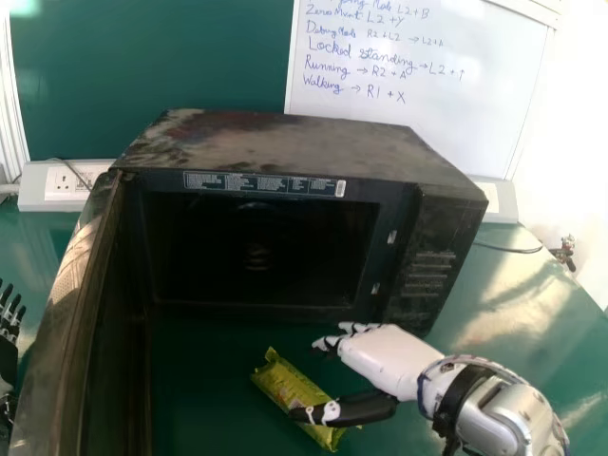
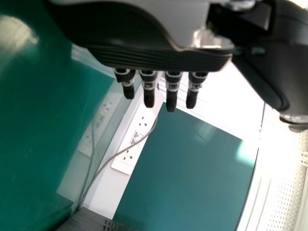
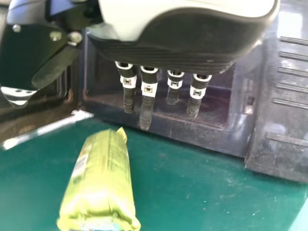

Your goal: Put biscuit inside oven

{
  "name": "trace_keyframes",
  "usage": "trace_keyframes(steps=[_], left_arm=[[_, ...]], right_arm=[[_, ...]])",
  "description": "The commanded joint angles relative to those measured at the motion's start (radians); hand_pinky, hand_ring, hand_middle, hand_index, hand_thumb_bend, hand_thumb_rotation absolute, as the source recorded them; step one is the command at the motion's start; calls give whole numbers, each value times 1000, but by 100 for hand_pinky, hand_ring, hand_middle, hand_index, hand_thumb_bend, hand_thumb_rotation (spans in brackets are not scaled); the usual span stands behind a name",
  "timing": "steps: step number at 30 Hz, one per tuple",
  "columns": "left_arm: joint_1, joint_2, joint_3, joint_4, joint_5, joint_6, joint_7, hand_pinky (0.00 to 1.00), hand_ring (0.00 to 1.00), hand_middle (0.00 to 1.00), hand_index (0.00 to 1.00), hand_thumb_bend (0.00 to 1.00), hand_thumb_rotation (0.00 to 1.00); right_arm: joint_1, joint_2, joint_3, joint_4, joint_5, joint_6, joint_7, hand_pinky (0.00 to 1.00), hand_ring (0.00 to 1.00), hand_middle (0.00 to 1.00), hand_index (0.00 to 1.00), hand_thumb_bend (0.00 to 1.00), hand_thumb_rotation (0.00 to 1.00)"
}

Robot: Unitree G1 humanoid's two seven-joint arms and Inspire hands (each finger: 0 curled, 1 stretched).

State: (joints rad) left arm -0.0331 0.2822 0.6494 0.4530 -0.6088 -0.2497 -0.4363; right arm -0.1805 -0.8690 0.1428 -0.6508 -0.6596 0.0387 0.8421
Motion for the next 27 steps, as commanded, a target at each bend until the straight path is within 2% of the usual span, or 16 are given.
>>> trace_keyframes(steps=[1, 7, 13, 21, 27], left_arm=[[18, -47, -13, 36, 2, -1, 5, 100, 93, 94, 99, 18, 0], [19, -47, -14, 31, -1, 6, 7, 100, 93, 95, 99, 18, 0], [23, -50, -15, 23, -1, 7, 9, 100, 93, 95, 99, 19, 0], [22, -48, -15, 28, -1, 8, 7, 100, 93, 95, 99, 19, 0], [21, -49, -16, 25, 2, 7, 14, 100, 93, 95, 99, 19, 0]], right_arm=[[-17, 5, 19, -6, -29, -19, 6, 87, 84, 80, 90, 100, 66], [-27, 18, 26, -4, -60, -39, 14, 87, 84, 78, 89, 100, 68], [-59, 17, 40, 0, -98, -44, 67, 92, 85, 80, 91, 100, 69], [-91, 33, 82, 17, -192, -65, 101, 91, 86, 82, 90, 100, 69], [-97, 64, 104, 30, -261, -61, 125, 94, 87, 83, 91, 100, 69]])
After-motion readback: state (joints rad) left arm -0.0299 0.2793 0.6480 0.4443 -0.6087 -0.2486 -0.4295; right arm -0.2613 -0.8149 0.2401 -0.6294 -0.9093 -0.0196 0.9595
